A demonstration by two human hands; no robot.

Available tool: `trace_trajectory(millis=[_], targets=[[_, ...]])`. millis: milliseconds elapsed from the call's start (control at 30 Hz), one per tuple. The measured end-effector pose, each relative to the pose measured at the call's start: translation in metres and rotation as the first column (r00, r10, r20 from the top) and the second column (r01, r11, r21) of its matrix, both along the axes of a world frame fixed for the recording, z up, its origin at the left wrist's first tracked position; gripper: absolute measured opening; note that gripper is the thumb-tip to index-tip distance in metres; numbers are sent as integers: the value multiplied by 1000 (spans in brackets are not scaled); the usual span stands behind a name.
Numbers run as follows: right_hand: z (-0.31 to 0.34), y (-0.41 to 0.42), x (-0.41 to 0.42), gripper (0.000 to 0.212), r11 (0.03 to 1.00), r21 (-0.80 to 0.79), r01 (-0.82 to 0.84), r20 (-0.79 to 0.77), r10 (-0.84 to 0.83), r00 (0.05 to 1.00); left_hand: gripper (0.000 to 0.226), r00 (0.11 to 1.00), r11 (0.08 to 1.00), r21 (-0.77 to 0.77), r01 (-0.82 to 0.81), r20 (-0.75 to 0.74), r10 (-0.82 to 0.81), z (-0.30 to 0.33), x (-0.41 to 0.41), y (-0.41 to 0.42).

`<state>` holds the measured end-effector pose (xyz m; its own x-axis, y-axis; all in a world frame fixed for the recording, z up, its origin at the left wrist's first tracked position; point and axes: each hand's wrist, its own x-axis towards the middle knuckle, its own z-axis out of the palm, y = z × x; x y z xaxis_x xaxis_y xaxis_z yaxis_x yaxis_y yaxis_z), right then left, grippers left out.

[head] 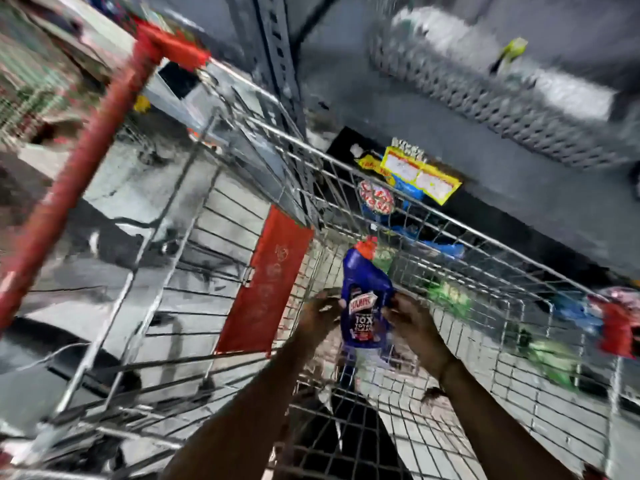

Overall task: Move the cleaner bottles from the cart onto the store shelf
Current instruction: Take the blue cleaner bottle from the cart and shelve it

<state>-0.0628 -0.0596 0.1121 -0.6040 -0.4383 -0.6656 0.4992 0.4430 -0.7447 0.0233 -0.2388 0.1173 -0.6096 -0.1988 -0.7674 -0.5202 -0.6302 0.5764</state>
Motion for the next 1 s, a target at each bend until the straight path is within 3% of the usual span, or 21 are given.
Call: trace_trajectory(millis=[67,100,133,200,267,367,567,800,1000], targets=[[35,-10,-6,42,1000,-14,4,-64,-4,998,45,990,999,-22,-33,-140,30,36,-4,-9],[54,-16,-8,44,999,-37,9,-93,-13,996,39,983,997,-62,-42,-183,30,45,-6,-13],[74,-22,-12,45,997,-69,15,-124,-24,992,15,972,994,-89,-67,-229,45,61,-8,-17],[121,-37,-16,50,991,-134,18,-223,-48,974,28,955,980,-182,-86,-295,29,96,-13,-31],[168,-49,-17,61,983,-182,8,-333,-69,941,23,915,949,-308,-65,-397,-66,150,-14,-41],[241,-70,-22,45,967,-251,-36,-481,-92,872,26,834,910,-381,-161,-546,-81,223,-19,-60],[406,-99,-22,44,903,-423,-73,-645,-244,724,31,714,762,-591,-263,-651,-258,390,-26,-96],[563,-100,-29,36,848,-519,-105,-751,-394,530,29,521,738,-606,-297,-750,-407,547,-44,-99],[642,-84,-29,36,827,-556,-89,-771,-472,428,27,407,737,-611,-288,-775,-484,638,-57,-91]])
